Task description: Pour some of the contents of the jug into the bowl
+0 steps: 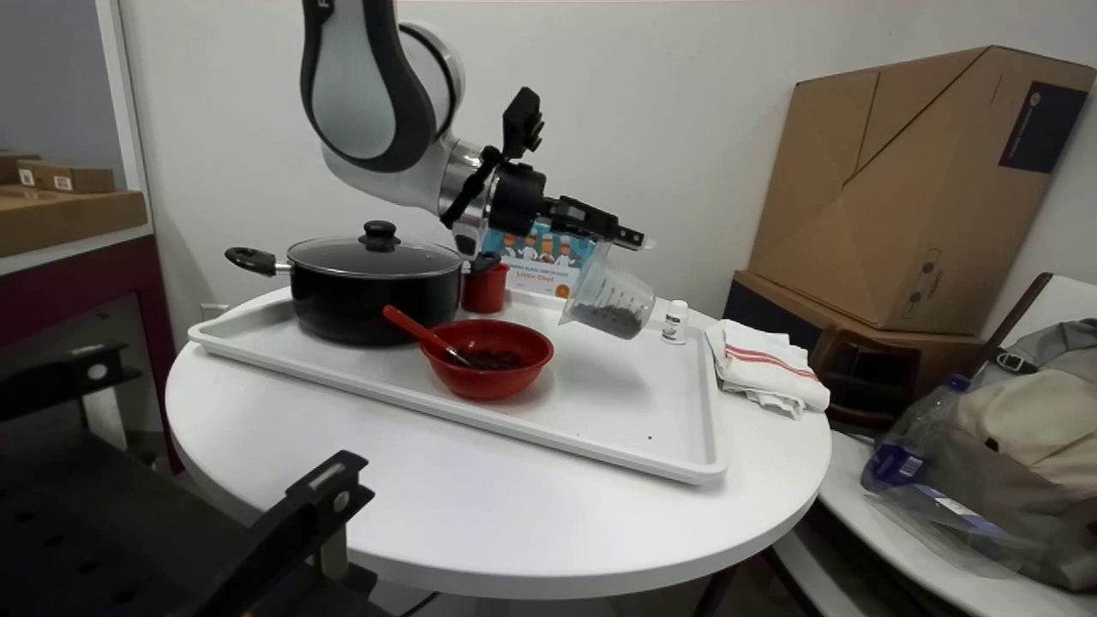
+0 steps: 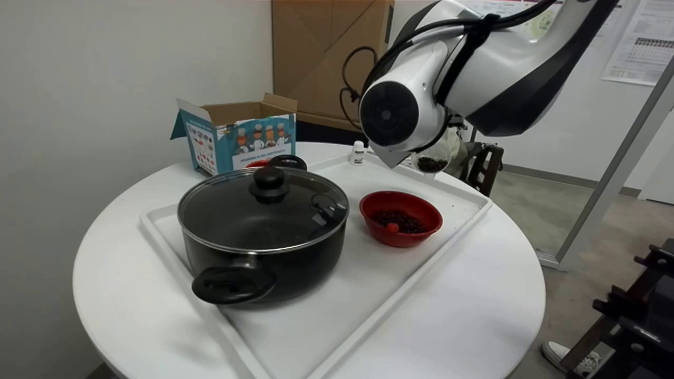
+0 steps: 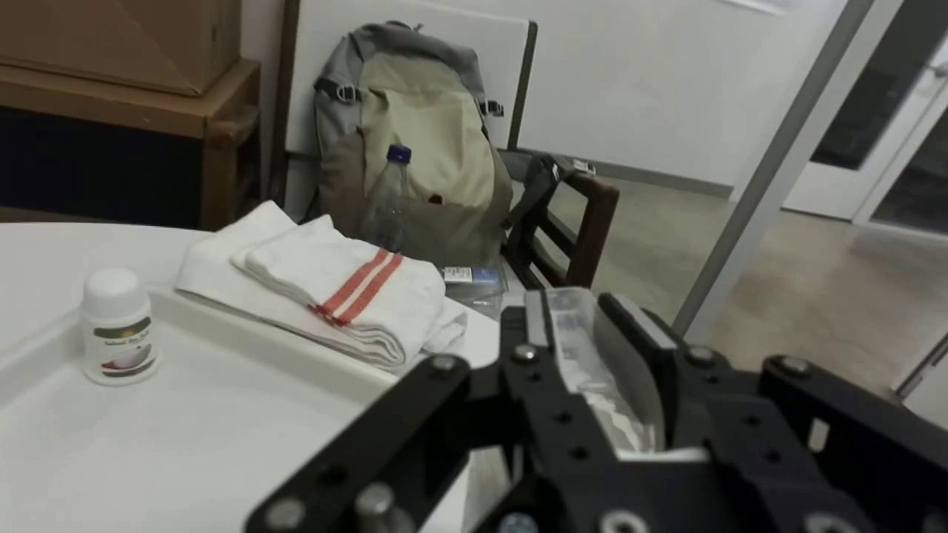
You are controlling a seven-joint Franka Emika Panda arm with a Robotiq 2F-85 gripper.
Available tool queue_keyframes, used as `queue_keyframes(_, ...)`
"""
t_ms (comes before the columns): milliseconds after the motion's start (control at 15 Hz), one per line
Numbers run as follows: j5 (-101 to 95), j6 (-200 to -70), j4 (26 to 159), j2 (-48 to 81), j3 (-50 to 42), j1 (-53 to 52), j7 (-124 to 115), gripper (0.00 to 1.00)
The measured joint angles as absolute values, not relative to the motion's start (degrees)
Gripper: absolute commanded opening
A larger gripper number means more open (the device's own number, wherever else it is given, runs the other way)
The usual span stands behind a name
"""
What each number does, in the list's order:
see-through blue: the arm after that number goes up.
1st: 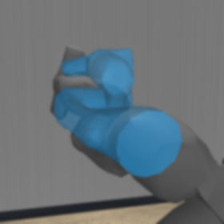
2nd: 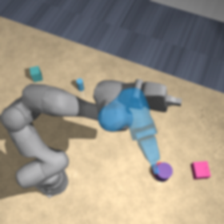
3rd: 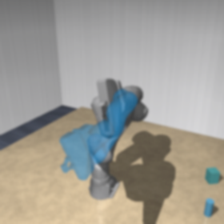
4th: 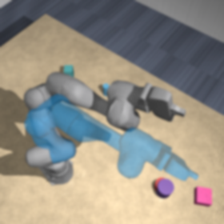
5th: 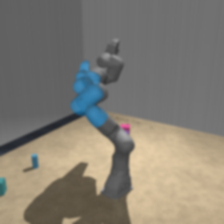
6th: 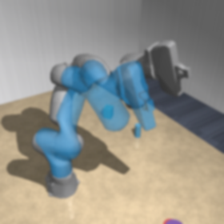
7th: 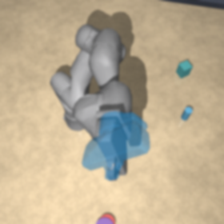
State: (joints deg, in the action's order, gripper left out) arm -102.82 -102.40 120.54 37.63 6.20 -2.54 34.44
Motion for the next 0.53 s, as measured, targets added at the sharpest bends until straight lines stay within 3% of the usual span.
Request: queue_keyframes(533,-88.5,-127.0,111.4,37.2,3.1,9.8,50.5,0.06)
